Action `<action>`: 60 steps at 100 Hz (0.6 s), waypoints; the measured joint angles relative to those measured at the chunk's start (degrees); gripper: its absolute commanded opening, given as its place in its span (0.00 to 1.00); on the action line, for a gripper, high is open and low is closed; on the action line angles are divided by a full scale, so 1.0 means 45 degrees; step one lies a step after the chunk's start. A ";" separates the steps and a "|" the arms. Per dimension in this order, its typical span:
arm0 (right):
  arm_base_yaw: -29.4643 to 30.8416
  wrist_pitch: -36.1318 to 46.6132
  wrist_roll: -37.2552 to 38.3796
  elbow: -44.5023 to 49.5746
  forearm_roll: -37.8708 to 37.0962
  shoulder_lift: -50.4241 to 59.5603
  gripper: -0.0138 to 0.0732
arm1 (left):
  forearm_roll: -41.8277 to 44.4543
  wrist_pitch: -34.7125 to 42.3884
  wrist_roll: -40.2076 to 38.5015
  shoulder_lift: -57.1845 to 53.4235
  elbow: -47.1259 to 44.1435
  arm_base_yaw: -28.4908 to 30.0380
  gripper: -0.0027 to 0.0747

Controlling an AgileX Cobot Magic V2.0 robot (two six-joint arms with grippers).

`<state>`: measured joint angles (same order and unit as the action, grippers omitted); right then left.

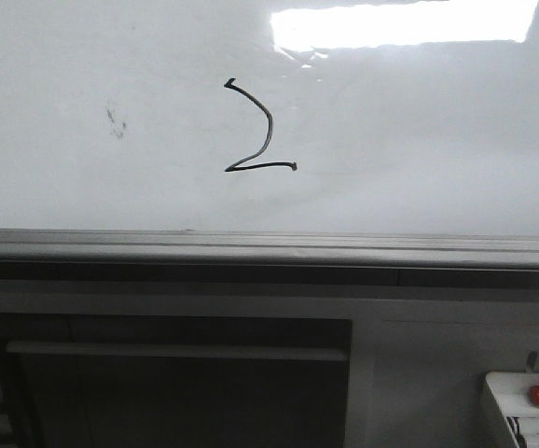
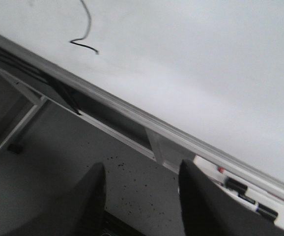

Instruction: Write number 2 on whiteboard

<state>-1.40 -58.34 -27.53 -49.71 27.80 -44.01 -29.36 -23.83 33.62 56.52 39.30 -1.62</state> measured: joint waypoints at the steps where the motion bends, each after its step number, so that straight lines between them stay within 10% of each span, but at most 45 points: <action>1: 0.0000 0.0000 0.0266 0.0000 -0.0200 0.0000 0.50 | 0.0148 -0.0142 -0.0041 -0.0065 0.0038 0.0042 0.56; 28: 0.0000 0.0059 0.3743 0.0087 -0.3871 0.0456 0.38 | 0.4536 -0.4876 -0.3351 -0.2186 0.1876 0.0850 0.55; 60: 0.0000 0.2939 0.4794 0.2610 -0.4477 0.3440 0.37 | 0.5438 -0.3199 -0.4041 -0.5472 -0.0309 -0.0579 0.49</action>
<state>-1.40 -45.11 -5.96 -37.97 7.65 -28.53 -4.89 -38.22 15.43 31.90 37.91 -4.22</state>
